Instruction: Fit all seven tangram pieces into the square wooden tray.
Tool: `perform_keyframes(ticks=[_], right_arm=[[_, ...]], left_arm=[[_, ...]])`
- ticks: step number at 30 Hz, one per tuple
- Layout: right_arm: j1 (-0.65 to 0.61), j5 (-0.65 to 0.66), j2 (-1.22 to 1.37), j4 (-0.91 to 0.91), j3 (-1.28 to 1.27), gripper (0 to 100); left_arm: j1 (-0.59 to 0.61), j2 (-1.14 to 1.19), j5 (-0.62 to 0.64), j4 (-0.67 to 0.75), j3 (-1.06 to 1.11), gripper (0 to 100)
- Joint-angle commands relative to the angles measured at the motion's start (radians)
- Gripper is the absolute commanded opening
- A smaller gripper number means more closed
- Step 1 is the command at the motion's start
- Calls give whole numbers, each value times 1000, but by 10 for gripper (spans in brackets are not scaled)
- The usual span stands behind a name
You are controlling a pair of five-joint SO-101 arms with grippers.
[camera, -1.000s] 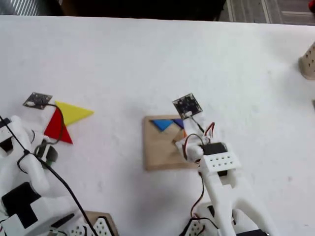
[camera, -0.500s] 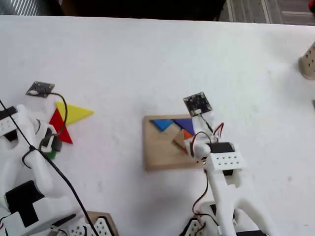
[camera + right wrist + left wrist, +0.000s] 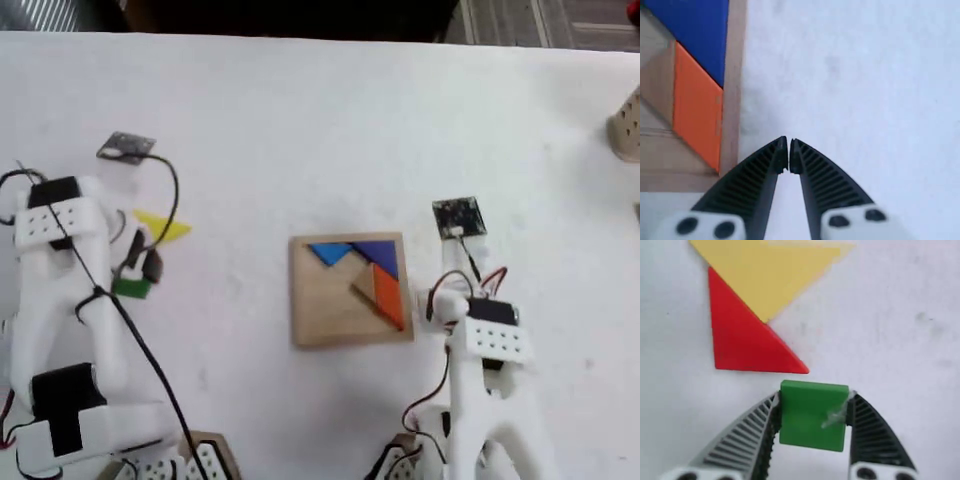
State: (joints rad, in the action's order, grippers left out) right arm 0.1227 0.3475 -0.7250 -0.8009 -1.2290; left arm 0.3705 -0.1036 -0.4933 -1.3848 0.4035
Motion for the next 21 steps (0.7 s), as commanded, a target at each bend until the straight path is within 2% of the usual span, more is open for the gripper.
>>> perform_keyframes(ticks=[1, 6, 11, 17, 21], right_arm=[[70, 74, -84, -15, -41, 19], [188, 123, -120, -16, -78, 19], [245, 158, -110, -18, -91, 19], [254, 170, -102, -18, -91, 19], [254, 170, -102, -18, -91, 19]], left_arm=[[-139, -24, 83, -25, -68, 172], [-325, -24, 178, -26, -68, 172], [-526, -18, 281, -23, -98, 172], [-750, -16, 362, -12, -138, 173], [-840, -13, 354, 58, -130, 173]])
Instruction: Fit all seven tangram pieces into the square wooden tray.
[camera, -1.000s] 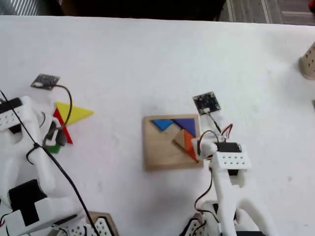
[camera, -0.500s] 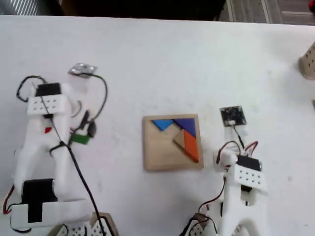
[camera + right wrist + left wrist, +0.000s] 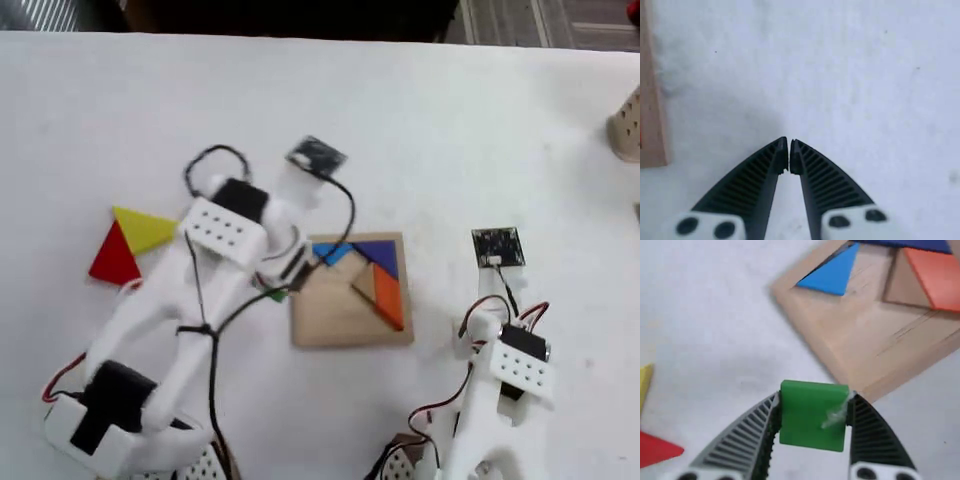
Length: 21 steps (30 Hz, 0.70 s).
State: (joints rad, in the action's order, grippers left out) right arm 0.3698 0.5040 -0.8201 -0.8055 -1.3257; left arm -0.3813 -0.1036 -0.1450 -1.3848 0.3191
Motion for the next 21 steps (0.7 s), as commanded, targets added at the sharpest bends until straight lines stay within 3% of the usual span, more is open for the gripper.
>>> perform_keyframes(ticks=[1, 6, 11, 15, 21], right_arm=[[7, 14, -7, -13, 6, 19], [5, 14, -7, -13, 6, 19], [4, 14, -7, -13, 6, 19], [4, 14, -7, -13, 6, 19], [2, 14, -7, -12, 6, 19]], left_arm=[[-102, -13, 6, 74, -46, 173], [-154, 39, -31, 138, -49, 181], [-194, 150, -55, 190, -48, 290], [-193, 229, -63, 249, -49, 297], [-180, 174, -64, 201, -58, 297]])
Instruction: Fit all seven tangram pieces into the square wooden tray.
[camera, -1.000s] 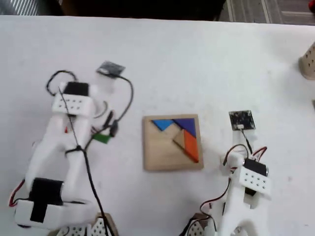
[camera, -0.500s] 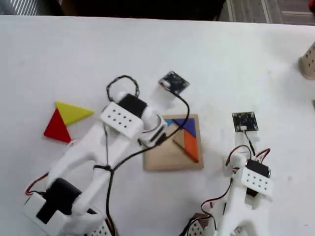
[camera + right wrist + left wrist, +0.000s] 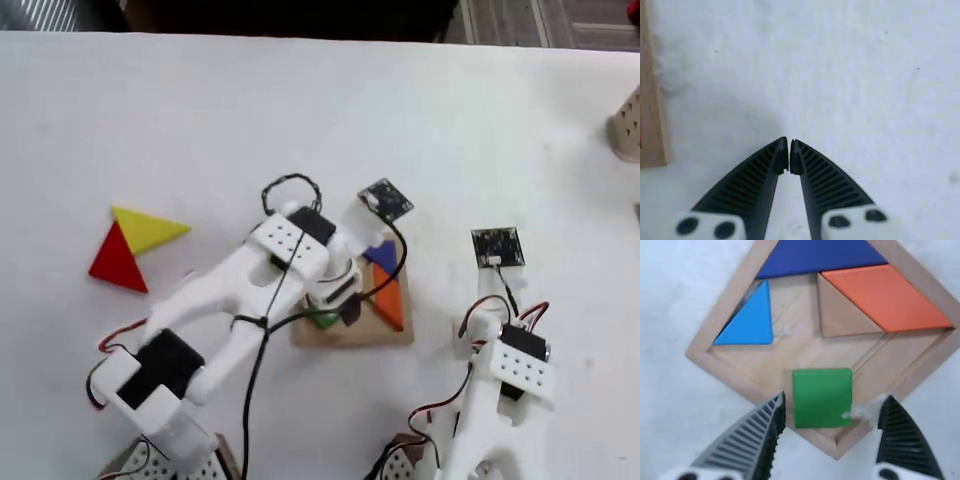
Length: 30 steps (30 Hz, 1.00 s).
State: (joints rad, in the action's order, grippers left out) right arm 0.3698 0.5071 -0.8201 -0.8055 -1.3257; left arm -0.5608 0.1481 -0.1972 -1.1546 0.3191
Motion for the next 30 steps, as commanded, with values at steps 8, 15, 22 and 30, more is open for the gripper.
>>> perform_keyframes(ticks=[8, 15, 22, 30], right_arm=[[2, 11, -8, -10, 6, 19], [-70, -5, -16, -13, 2, 19], [-277, -91, -18, -125, 98, 19], [-671, -150, -16, -166, 189, 19]], left_arm=[[275, -478, -3, -163, 69, 297], [713, -670, 127, 54, 445, 297], [858, -688, 256, 292, 629, 277], [866, -687, 259, 417, 634, 41]])
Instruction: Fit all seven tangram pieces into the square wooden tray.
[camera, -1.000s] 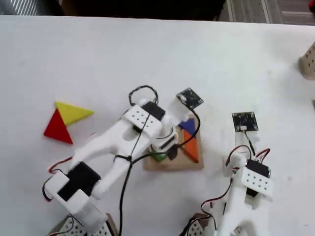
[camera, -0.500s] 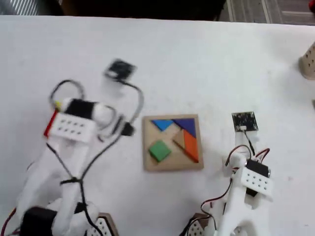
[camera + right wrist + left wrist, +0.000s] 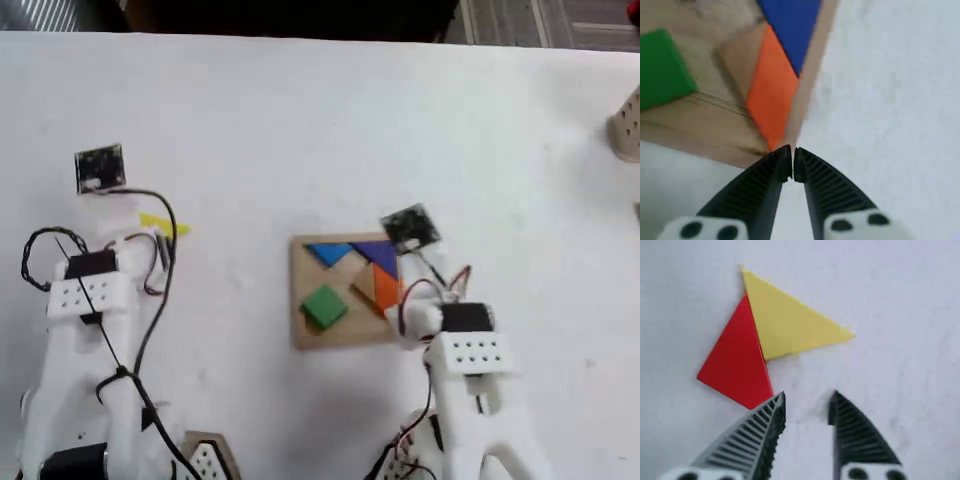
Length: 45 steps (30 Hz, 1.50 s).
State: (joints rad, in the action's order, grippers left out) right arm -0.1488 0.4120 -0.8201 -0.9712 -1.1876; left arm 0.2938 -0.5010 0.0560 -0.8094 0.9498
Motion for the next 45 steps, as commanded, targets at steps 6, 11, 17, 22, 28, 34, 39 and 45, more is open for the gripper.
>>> perform_keyframes(ticks=[6, 11, 17, 22, 28, 34, 39, 45], right_arm=[[-483, -236, -7, 130, 18, 20], [-582, -244, -7, 297, -110, 20], [-587, -236, -5, 340, -141, 20], [-533, -236, 39, 371, -137, 19], [-483, -242, 219, 374, -37, 19], [-438, -238, 211, 321, 6, 19], [-403, -238, 96, 262, -23, 19], [-423, -236, 110, 344, -81, 19]], left_arm=[[22, -38, 8, 163, 34, 23], [22, -38, 8, 169, 34, 23], [16, -36, 8, 170, 35, 23], [16, -36, 8, 166, 35, 23], [15, -36, 8, 170, 49, 23], [13, -36, 8, 170, 52, 23], [13, -36, 8, 170, 52, 23], [13, -36, 8, 170, 54, 23]])
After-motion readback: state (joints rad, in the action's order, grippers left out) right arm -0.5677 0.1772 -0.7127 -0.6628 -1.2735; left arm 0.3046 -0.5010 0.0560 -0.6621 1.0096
